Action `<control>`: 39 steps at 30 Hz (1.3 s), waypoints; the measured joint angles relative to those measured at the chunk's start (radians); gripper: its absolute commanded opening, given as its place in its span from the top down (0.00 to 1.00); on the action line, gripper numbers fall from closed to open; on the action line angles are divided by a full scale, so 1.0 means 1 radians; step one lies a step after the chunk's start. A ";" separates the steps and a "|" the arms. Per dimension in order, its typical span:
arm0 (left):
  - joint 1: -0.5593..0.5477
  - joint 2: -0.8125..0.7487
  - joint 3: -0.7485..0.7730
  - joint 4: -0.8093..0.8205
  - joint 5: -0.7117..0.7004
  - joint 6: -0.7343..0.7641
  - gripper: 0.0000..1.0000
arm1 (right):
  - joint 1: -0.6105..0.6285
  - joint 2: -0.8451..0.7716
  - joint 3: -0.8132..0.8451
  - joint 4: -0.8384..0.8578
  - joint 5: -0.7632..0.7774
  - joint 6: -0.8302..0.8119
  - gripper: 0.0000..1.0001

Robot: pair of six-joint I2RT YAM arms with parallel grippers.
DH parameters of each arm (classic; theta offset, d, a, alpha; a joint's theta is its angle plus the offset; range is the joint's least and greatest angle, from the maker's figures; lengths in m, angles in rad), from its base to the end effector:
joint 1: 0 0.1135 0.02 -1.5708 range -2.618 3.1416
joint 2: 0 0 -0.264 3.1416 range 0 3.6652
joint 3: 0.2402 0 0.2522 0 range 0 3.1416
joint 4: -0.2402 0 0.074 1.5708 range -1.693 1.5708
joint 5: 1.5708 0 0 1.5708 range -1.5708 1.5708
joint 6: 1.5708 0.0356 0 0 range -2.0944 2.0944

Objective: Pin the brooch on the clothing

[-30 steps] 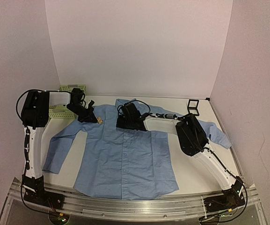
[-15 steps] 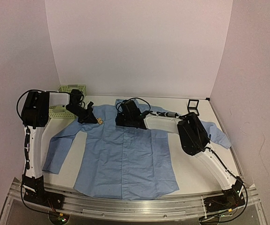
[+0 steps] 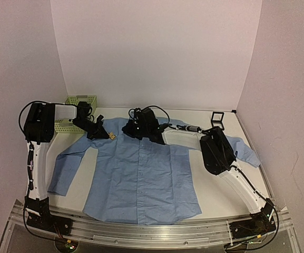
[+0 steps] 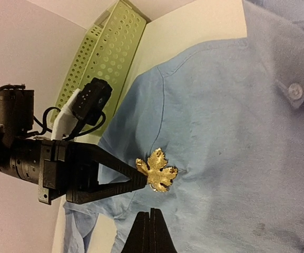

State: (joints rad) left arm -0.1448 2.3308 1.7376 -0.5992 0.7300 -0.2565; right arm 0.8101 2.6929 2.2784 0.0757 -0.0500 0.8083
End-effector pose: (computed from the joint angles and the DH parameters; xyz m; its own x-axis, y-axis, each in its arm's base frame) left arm 0.4673 -0.0921 0.1243 -0.9786 -0.0483 -0.2001 0.1065 0.7129 -0.6932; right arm 0.4190 0.4428 0.1479 -0.7049 0.3069 -0.6395 -0.3565 0.6261 0.6935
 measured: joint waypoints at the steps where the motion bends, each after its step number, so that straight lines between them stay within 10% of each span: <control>1: 0.000 0.001 -0.001 0.004 0.003 -0.004 1.00 | 0.000 0.015 0.005 0.017 -0.013 0.028 1.00; 39: 0.018 0.014 -0.141 0.202 0.271 -0.250 1.00 | -0.006 0.134 -0.029 0.204 0.011 0.487 1.00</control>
State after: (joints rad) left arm -0.1265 2.3447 1.5965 -0.3969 1.0014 -0.5069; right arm 0.8036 2.8273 2.2495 0.2797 -0.0386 1.2954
